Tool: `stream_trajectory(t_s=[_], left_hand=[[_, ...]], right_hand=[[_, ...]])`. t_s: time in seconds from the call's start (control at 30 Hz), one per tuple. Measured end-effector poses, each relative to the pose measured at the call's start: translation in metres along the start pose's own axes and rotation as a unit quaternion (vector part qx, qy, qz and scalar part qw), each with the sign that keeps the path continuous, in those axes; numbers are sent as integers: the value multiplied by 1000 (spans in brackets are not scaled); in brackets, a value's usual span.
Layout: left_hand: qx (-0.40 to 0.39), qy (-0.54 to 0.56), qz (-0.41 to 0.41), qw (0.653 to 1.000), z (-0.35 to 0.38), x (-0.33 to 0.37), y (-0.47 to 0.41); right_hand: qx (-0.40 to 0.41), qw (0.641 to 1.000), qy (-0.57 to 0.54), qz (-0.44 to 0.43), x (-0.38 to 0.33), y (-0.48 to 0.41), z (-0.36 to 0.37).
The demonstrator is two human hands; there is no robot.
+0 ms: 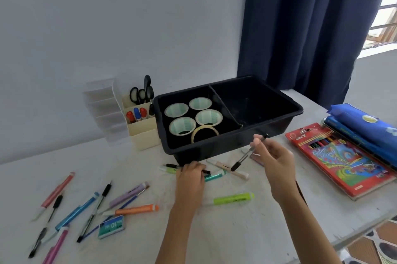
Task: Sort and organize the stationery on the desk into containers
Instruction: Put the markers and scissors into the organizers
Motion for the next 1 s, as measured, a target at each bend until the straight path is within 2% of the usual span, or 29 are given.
stream_trajectory(t_s=[0.1, 0.2, 0.37, 0.47, 0.7, 0.9, 1.0], left_hand=[[-39, -54, 29, 997, 3, 1, -3], [-80, -62, 50, 994, 4, 1, -2], [-83, 85, 77, 990, -23, 11, 9], [4, 166, 123, 978, -57, 22, 25], [209, 231, 161, 937, -134, 6, 48], [322, 305, 109, 889, -176, -41, 46], [362, 334, 77, 867, -183, -65, 39]], right_hand=[[-2, 1000, -22, -5, 0, -3, 7], [-6, 1000, -26, -14, -1, -6, 16], [-23, 998, -47, -33, -7, -14, 34], [-42, 997, -41, -55, -17, -19, 48], [-111, 988, -56, -89, -40, -33, 104], [-161, 979, -83, -95, -58, -53, 161], [-179, 974, -53, -130, -65, -62, 186]])
Point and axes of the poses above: each hand's wrist, its own y-axis away from the middle knuckle, its own z-axis out of the palm, x = y × z, the point moved 7 cm from there along -y, towards the middle knuckle, and after that the axes turned 14 degrees about -x, right-handed, at the moved point
